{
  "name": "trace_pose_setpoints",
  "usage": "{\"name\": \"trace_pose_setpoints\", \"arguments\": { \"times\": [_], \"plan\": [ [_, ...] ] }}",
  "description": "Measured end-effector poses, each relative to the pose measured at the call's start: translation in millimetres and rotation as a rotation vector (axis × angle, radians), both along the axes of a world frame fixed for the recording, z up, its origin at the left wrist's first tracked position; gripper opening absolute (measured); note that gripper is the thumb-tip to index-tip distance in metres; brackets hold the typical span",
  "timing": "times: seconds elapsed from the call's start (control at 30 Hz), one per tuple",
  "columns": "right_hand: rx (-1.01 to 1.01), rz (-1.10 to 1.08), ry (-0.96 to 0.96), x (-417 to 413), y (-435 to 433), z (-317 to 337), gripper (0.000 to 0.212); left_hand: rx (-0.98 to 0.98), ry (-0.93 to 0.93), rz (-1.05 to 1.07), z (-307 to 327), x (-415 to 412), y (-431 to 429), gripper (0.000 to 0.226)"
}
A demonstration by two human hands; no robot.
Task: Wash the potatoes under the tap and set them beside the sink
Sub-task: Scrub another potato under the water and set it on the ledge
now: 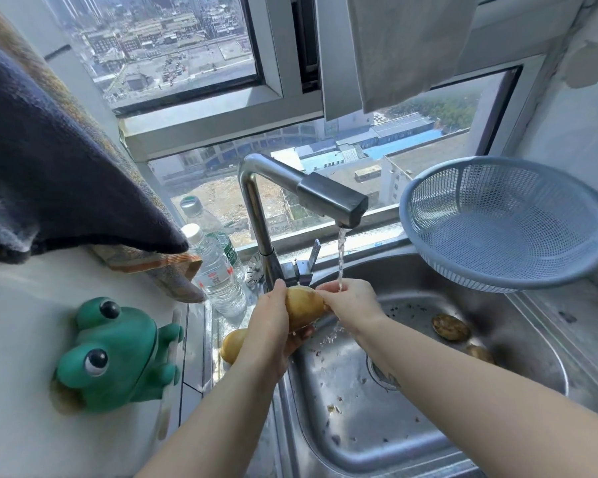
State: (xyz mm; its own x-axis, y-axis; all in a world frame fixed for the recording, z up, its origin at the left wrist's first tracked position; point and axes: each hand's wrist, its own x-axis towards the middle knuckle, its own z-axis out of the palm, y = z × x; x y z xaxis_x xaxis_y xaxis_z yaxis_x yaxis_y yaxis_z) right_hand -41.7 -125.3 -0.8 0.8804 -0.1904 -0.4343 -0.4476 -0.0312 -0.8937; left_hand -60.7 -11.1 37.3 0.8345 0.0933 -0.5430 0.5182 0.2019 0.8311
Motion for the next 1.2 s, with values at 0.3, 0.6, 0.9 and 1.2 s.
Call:
{"name": "trace_pose_setpoints", "arguments": {
  "times": [0.3,0.6,0.9,1.2],
  "plan": [
    [0.180,0.200,0.201,-27.2,-29.8,14.9,0.059,-0.095,0.179,-0.014,-9.0,-2.8,-5.4,0.031],
    [-0.224,0.301,-0.127,-30.3,-44.5,28.3,0.050,-0.237,0.274,-0.088,-8.6,1.6,-26.8,0.036],
    [0.097,0.266,-0.244,-31.7,-57.3,26.5,0.040,-0.294,0.029,-0.431,-5.5,0.0,-39.1,0.052],
    [-0.027,0.212,-0.243,-41.9,-62.0,12.0,0.046,0.165,-0.109,-0.606,-17.2,-3.8,-24.3,0.041]
  ]
}}
